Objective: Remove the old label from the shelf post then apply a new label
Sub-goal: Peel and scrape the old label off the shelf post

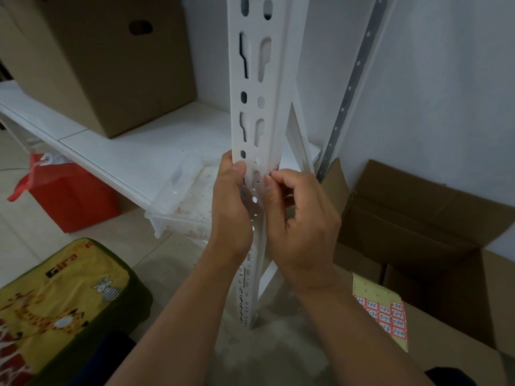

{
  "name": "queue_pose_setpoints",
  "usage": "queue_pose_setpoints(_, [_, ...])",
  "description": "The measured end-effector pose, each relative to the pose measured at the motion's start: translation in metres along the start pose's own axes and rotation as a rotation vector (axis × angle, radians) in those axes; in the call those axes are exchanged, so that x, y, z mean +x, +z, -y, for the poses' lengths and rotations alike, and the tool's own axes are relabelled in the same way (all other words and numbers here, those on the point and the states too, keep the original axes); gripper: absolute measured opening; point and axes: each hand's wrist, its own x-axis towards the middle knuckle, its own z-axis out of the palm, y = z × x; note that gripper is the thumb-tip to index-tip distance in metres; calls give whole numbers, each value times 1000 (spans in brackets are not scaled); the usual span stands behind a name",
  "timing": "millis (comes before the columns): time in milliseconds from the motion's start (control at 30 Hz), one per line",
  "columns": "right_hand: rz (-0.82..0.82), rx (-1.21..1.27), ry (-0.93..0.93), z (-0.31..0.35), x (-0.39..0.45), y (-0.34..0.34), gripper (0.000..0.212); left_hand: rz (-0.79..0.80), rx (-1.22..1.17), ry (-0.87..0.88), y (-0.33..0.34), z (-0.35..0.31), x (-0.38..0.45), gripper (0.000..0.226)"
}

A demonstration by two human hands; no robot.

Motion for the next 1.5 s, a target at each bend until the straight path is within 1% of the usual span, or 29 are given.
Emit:
queue_pose_setpoints(133, [-12,45,64,4,0,0,9,15,9,5,0,0,-1,35])
queue_pose_setpoints(233, [-32,57,112,10,-1,1,10,24,17,6,-2,0,-1,35])
queue_pose_setpoints(333, [-49,25,100,14,-2,1,9,31,28,12,-3,1,-1,34])
queue_pose_setpoints(500, [-56,-15,89,15,-2,5,7,53,-20,-11,-3,2,0,29])
queue_pose_setpoints(700, [-71,-1,124,15,-1,9,4,78,32,-5,-6,0,-1,27])
queue_pose_setpoints(967, [28,56,238,17,3,7,9,52,69,-16,-6,-2,-1,31])
queue_pose_setpoints(1167, [84,7,174,14,5,7,10,29,82,-29,-6,-1,-1,32])
queue_pose_setpoints(1267, [127,70,199,9,4,5,15,47,81,-6,-6,-3,-2,31])
queue_pose_setpoints(1433, [170,177,194,7,2,-2,7,57,65,9,-7,-2,-1,32])
queue_pose_setpoints(1500, [158,207,236,9,0,-4,7,43,79,6,-7,-2,-1,31])
